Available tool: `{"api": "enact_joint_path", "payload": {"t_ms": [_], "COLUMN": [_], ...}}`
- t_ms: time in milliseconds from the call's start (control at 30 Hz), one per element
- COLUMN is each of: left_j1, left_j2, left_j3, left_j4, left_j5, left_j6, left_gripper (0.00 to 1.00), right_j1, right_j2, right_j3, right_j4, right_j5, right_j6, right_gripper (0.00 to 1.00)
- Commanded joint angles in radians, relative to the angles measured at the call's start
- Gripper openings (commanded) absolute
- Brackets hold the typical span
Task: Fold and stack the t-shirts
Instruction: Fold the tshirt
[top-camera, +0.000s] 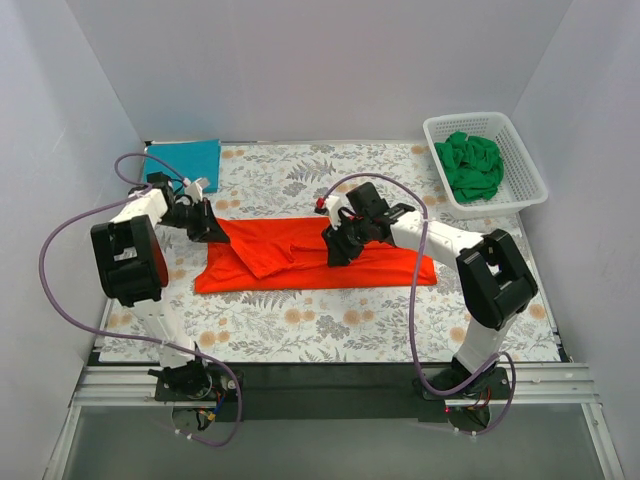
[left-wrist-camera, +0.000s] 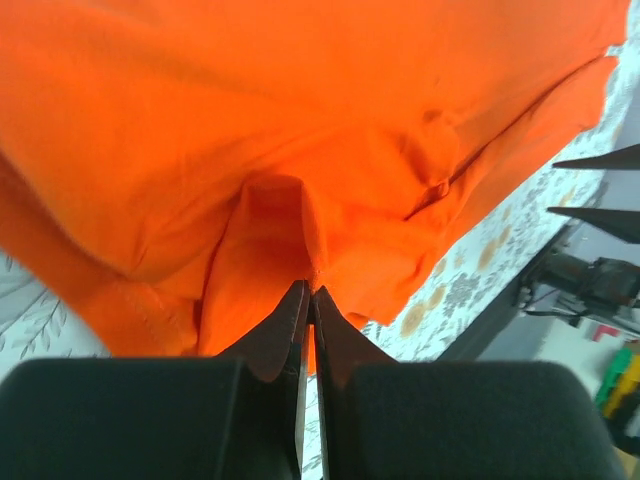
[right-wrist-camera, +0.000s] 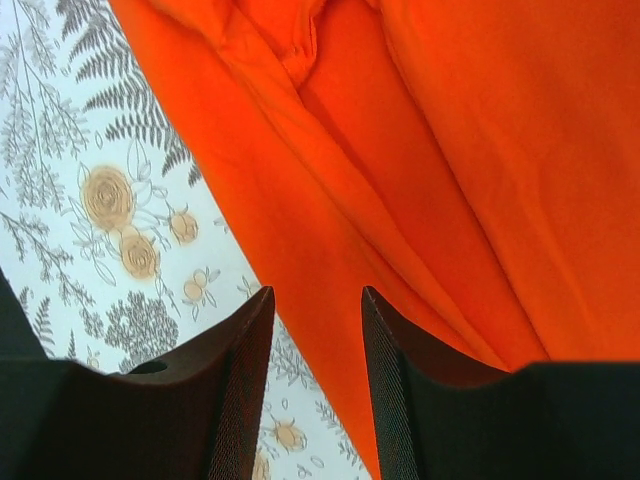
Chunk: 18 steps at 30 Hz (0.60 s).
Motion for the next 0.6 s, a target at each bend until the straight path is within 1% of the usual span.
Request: {"api": "enact_joint_path", "payload": {"t_ms": [0, 200, 233, 267, 300, 333, 367, 433, 467, 533, 567], "left_j1": [-0.015, -0.053, -0.058, -0.058, -0.056, -0.058, -0.058, -0.056, -0.058, -0.058, -0.058], "left_j2": [0.043, 0.111, 0.122, 0.123, 0.128, 0.128, 0.12, 0.084, 0.026, -0.036, -0.095], "left_j3": [0.086, 0.161, 0.167, 0.169, 0.172, 0.175, 0.175, 0.153, 0.112, 0.059, -0.009], "left_j4": [0.034, 0.106, 0.118, 0.141, 0.147, 0.149, 0.143, 0.143, 0.141, 0.137, 0.128], "left_j5": [0.083, 0.109, 0.111, 0.112, 0.113, 0.113, 0.117, 0.117, 0.114, 0.102, 0.097], "left_j6": [-0.099, -0.194, -0.205, -0.22, -0.238, -0.237, -0.234, -0.213, -0.2, -0.174, -0.165], "left_gripper": [0.0, 0.0, 0.01, 0.12, 0.18, 0.21, 0.28, 0.31, 0.34, 0.36, 0.4], "right_j1": [-0.018, -0.049, -0.052, -0.056, -0.061, -0.07, -0.075, -0.092, -0.098, -0.115, -0.119], "right_j2": [-0.067, -0.119, -0.124, -0.133, -0.136, -0.139, -0.148, -0.162, -0.182, -0.204, -0.22], "right_j3": [-0.044, -0.122, -0.13, -0.145, -0.15, -0.154, -0.157, -0.167, -0.17, -0.188, -0.193], "right_j4": [-0.034, -0.06, -0.066, -0.071, -0.074, -0.083, -0.092, -0.109, -0.124, -0.132, -0.14], "right_j5": [-0.002, 0.038, 0.044, 0.061, 0.064, 0.066, 0.075, 0.086, 0.095, 0.107, 0.113], "right_j6": [-0.057, -0.094, -0.098, -0.103, -0.104, -0.11, -0.112, -0.124, -0.13, -0.141, -0.144], "right_gripper": [0.47, 0.48, 0.48, 0.48, 0.48, 0.48, 0.48, 0.47, 0.48, 0.48, 0.47]}}
